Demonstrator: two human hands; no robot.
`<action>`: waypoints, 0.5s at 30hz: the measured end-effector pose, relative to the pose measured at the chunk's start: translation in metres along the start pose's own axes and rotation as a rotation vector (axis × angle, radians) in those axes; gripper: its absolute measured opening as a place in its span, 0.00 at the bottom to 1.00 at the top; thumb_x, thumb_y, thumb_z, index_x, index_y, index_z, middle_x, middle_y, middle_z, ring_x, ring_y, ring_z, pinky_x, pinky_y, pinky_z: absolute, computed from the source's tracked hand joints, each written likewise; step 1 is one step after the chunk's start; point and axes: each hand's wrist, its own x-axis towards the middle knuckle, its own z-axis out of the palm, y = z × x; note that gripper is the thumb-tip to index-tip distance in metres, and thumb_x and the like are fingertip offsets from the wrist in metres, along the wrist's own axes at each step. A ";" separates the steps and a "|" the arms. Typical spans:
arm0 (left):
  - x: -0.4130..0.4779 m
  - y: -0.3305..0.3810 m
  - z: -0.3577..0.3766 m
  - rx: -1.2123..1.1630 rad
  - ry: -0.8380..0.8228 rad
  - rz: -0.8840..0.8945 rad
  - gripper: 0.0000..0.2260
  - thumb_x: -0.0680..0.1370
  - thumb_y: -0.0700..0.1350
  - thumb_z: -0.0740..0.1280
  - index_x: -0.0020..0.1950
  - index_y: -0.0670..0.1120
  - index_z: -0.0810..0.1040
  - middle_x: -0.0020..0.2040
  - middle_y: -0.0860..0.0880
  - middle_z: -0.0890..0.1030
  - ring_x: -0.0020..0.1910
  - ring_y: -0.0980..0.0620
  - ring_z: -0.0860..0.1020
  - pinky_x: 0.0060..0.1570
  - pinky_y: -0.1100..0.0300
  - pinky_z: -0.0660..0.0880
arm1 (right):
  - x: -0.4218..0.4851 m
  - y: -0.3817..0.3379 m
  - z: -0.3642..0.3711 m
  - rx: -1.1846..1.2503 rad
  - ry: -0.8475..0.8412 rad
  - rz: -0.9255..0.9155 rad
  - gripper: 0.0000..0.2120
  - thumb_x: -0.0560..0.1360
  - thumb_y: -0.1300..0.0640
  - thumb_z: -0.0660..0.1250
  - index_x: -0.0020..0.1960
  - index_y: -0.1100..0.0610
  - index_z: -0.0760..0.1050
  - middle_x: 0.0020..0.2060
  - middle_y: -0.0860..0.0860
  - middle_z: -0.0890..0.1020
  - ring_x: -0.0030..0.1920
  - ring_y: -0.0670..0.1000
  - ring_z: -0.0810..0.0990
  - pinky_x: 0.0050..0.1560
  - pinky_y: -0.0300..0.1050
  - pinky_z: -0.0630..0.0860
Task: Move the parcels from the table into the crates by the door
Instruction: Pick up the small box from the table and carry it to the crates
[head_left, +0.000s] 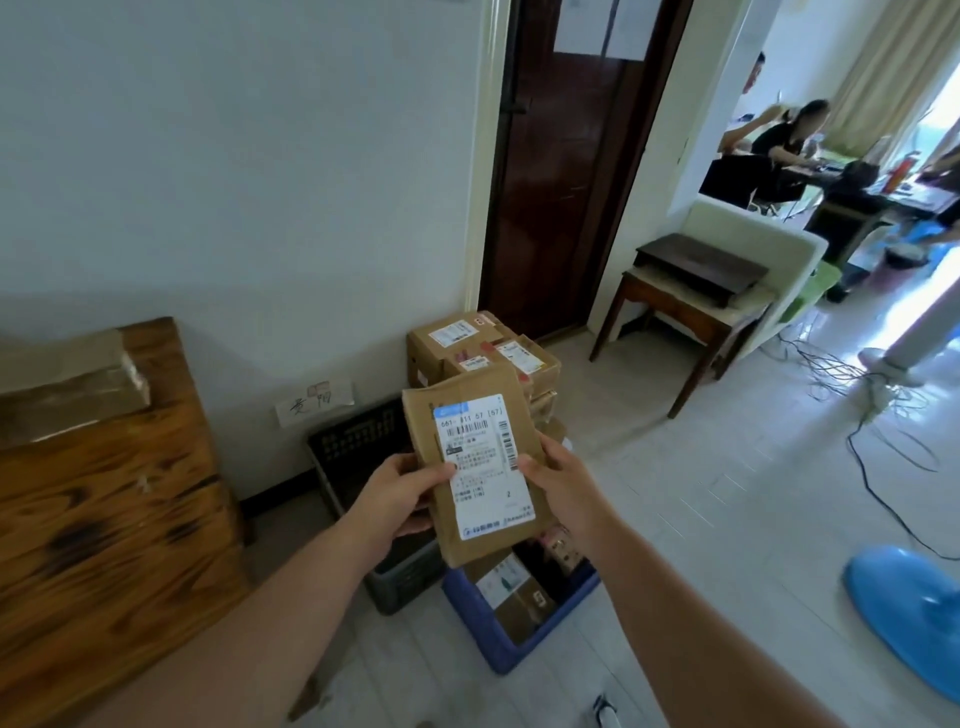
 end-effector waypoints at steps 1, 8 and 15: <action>0.012 0.000 0.004 0.002 0.005 -0.010 0.21 0.72 0.45 0.72 0.62 0.45 0.70 0.53 0.46 0.82 0.52 0.47 0.80 0.51 0.49 0.76 | 0.012 0.000 -0.005 -0.012 -0.004 0.015 0.19 0.78 0.57 0.64 0.68 0.46 0.69 0.48 0.50 0.85 0.45 0.51 0.85 0.49 0.53 0.82; 0.105 0.008 0.042 -0.007 0.033 -0.092 0.19 0.73 0.52 0.71 0.59 0.46 0.71 0.52 0.46 0.81 0.50 0.48 0.80 0.40 0.55 0.76 | 0.106 0.003 -0.042 -0.144 -0.017 0.106 0.10 0.77 0.55 0.65 0.54 0.42 0.70 0.44 0.45 0.84 0.44 0.46 0.85 0.43 0.46 0.81; 0.172 -0.020 0.063 0.079 0.092 -0.211 0.11 0.75 0.56 0.68 0.50 0.50 0.76 0.47 0.48 0.83 0.47 0.49 0.80 0.45 0.53 0.77 | 0.180 0.032 -0.063 -0.274 -0.022 0.220 0.18 0.76 0.56 0.67 0.64 0.51 0.70 0.53 0.48 0.81 0.54 0.52 0.80 0.58 0.59 0.76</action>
